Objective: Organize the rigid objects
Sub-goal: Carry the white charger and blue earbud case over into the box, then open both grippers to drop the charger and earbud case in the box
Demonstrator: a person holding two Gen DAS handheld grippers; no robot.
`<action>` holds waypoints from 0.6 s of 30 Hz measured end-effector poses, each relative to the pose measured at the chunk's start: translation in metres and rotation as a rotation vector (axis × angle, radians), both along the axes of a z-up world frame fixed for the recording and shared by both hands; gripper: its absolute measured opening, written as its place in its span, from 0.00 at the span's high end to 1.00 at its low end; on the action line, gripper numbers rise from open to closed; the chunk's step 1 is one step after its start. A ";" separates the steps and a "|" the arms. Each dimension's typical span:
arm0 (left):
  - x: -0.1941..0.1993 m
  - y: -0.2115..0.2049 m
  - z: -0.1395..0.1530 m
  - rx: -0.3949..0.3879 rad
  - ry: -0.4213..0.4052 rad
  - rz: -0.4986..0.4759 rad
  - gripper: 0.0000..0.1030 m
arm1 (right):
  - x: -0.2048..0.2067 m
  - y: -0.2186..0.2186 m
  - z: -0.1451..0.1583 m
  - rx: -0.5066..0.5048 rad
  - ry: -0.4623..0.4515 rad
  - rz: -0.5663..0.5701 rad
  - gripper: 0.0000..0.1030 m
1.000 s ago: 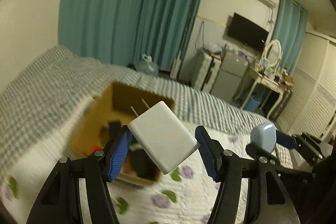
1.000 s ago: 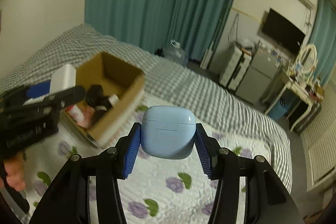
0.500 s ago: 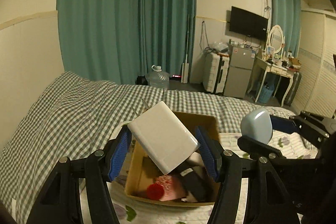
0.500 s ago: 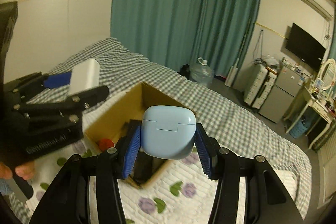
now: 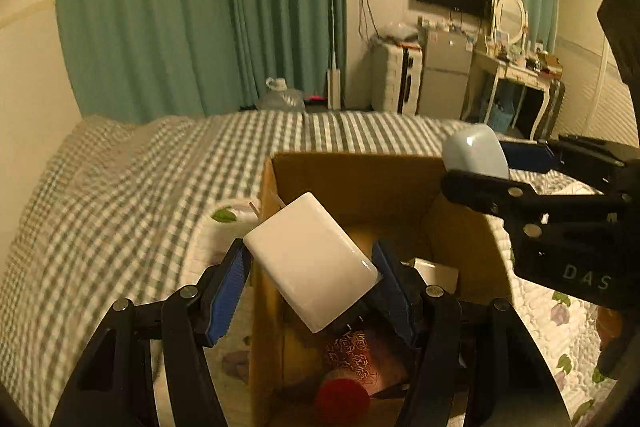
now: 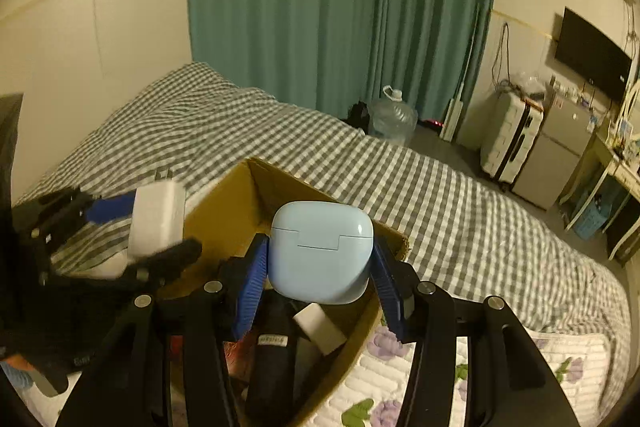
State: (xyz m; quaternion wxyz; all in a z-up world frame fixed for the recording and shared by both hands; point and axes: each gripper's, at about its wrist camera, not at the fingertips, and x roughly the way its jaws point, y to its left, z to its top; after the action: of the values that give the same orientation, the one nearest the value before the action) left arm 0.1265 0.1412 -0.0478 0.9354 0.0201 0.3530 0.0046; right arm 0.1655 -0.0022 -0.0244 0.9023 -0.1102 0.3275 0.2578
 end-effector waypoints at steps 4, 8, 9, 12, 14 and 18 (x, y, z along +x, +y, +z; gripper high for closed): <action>0.016 -0.003 -0.012 -0.025 0.038 -0.022 0.38 | 0.019 0.008 -0.017 -0.011 0.019 -0.005 0.51; 0.020 -0.007 -0.022 -0.005 0.064 -0.041 0.38 | 0.031 0.014 -0.032 -0.028 0.028 -0.010 0.51; 0.021 -0.008 -0.024 -0.003 0.068 -0.043 0.38 | 0.032 0.014 -0.035 -0.029 0.032 -0.009 0.51; 0.026 -0.009 -0.031 -0.001 0.097 -0.039 0.38 | 0.038 0.017 -0.045 -0.035 0.044 -0.014 0.51; 0.029 -0.008 -0.034 -0.001 0.112 -0.039 0.38 | 0.041 0.019 -0.050 -0.039 0.054 -0.017 0.51; 0.029 -0.014 -0.041 0.025 0.130 -0.054 0.38 | 0.043 0.021 -0.062 -0.057 0.073 -0.022 0.51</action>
State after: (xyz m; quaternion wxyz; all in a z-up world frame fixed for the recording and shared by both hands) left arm 0.1555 0.1276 -0.0889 0.9099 0.0414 0.4123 -0.0174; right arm 0.2087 0.0190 -0.0864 0.8890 -0.1226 0.3687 0.2424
